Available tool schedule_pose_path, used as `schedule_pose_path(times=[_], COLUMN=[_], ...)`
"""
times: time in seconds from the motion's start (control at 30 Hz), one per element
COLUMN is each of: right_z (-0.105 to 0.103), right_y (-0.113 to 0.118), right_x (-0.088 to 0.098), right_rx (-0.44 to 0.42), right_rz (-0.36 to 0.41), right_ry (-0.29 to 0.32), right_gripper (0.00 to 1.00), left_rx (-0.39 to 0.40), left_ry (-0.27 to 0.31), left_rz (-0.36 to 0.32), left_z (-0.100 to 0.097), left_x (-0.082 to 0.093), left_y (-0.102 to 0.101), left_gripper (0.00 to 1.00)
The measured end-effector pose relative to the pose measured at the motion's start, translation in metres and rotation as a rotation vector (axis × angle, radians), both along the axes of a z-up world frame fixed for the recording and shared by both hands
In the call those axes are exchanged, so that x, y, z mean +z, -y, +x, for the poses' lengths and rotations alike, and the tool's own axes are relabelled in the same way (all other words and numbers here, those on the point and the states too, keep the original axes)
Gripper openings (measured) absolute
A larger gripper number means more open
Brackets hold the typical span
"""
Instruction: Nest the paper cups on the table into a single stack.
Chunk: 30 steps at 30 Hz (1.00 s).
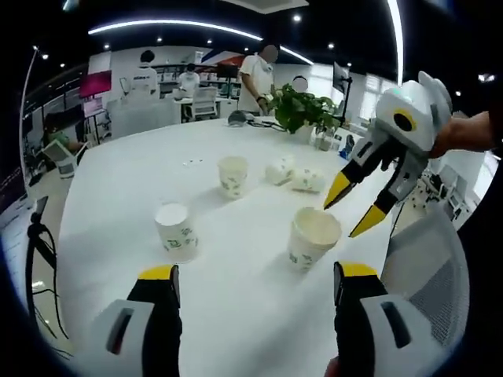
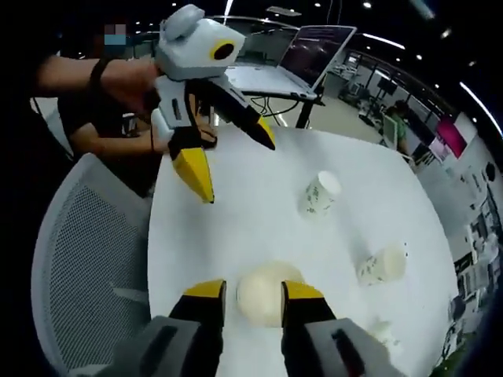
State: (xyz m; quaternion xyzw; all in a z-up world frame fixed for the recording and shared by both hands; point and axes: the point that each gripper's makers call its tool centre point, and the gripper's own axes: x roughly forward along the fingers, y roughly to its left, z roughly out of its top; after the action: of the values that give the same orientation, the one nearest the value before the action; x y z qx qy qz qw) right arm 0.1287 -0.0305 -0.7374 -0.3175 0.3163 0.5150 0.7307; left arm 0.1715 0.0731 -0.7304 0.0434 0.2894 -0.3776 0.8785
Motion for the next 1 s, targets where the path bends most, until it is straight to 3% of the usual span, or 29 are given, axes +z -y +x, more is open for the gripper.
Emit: schedule_pose_path(times=[0.17,0.27,0.4,0.6,0.8,1.0], right_z=[0.007,0.005,-0.004,-0.007,-0.014,-0.022], right_y=[0.007,0.014,0.03,0.053,0.064,0.071], right_x=[0.008,0.007,0.006,0.012,0.007,0.0], right_rx=[-0.131,-0.189,-0.261,-0.412,-0.461,-0.481], right_rz=[0.106,0.154,0.17,0.24,0.252,0.237], right_ry=[0.019,-0.004,-0.003,0.016,0.016,0.004], right_gripper=[0.43,0.49,0.61,0.62,0.65,0.68], left_rx=[-0.007,-0.009,-0.002,-0.006,-0.004,-0.001], left_ry=[0.005,0.006,0.003,-0.004,-0.017,-0.067], left_rz=[0.057,0.072,0.1,0.135,0.177,0.227], left_z=[0.021,0.031,0.052,0.08,0.104,0.124], left_x=[-0.004,-0.005,-0.011,-0.022,-0.026,-0.044], left_y=[0.0,0.0,-0.002,-0.001,0.004,0.003], left_gripper=[0.79,0.78,0.79,0.79,0.79,0.79])
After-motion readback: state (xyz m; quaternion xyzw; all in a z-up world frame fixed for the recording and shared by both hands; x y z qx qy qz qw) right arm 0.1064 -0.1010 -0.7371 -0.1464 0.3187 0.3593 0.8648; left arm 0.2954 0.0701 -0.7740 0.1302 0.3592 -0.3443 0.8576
